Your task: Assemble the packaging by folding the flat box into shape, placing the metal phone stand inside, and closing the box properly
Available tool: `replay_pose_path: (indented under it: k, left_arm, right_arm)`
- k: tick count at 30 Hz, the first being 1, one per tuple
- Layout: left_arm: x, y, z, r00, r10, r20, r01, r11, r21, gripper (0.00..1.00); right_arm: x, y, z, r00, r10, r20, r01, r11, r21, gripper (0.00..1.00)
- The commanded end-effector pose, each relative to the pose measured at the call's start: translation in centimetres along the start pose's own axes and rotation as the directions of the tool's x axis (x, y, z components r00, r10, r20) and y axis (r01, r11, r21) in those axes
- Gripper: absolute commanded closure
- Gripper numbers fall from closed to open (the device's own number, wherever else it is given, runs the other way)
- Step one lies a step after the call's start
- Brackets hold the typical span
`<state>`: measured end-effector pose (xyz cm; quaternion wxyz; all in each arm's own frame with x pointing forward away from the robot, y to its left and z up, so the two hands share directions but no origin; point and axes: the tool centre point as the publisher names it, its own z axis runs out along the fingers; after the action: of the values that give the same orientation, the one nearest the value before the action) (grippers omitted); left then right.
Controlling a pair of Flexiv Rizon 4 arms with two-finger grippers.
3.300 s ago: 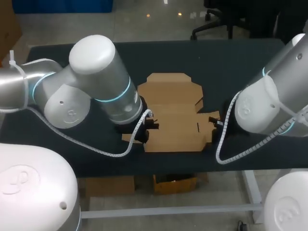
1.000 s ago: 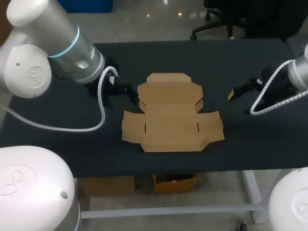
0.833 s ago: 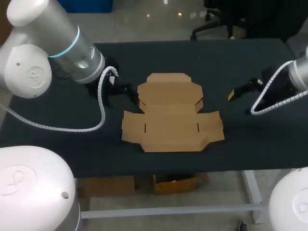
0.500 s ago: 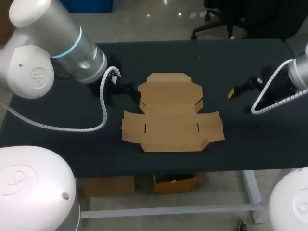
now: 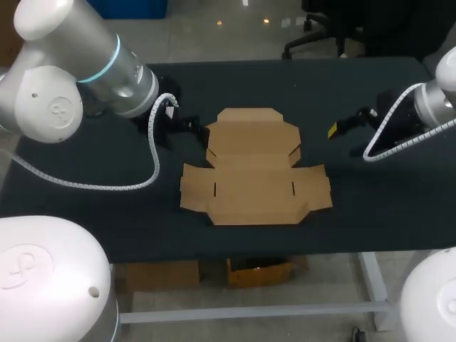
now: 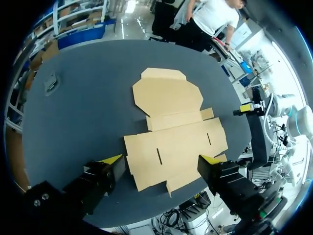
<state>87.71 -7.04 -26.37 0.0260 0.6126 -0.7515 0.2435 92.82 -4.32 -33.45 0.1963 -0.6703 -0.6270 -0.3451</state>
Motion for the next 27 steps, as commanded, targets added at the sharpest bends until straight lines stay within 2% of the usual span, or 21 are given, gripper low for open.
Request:
replay_pose_path:
  k: [1, 7, 19, 20, 21, 22, 27]
  left_arm:
    - [-0.4, -1.3, 0.7, 1.000, -0.004, -0.009, 0.004, 1.000, -0.015, 0.00]
    - [-1.1, -2.2, 0.8, 1.000, -0.014, -0.020, 0.014, 1.000, -0.019, 0.00]
    - [-2.5, -3.4, 0.6, 0.998, -0.030, -0.056, 0.029, 0.999, -0.015, 0.00]
    - [-2.5, -3.5, 0.6, 0.998, -0.028, -0.062, 0.027, 1.000, -0.014, 0.00]
    - [-2.6, -3.6, 0.5, 0.998, -0.027, -0.063, 0.027, 1.000, -0.014, 0.00]
    - [-2.7, -3.7, 0.5, 0.998, -0.027, -0.064, 0.026, 1.000, -0.013, 0.00]
    - [-3.0, -4.4, 0.5, 0.997, -0.019, -0.069, 0.018, 1.000, -0.010, 0.00]
  right_arm:
    - [-0.3, 1.5, 0.7, 0.999, -0.004, -0.038, 0.005, 1.000, 0.024, 0.00]
    - [0.2, 2.4, 1.2, 0.999, -0.014, -0.046, 0.016, 1.000, 0.027, 0.00]
    - [-0.3, 3.8, 3.6, 0.993, -0.001, -0.116, 0.004, 1.000, 0.028, 0.00]
    - [-0.3, 3.9, 3.8, 0.993, -0.002, -0.117, 0.005, 1.000, 0.028, 0.03]
    - [-0.3, 4.0, 4.0, 0.993, -0.004, -0.119, 0.007, 1.000, 0.030, 0.25]
    - [-0.3, 4.1, 4.2, 0.992, -0.007, -0.123, 0.011, 0.999, 0.034, 0.36]
    - [-0.4, 4.8, 5.2, 0.990, -0.012, -0.142, 0.019, 0.999, 0.050, 0.58]
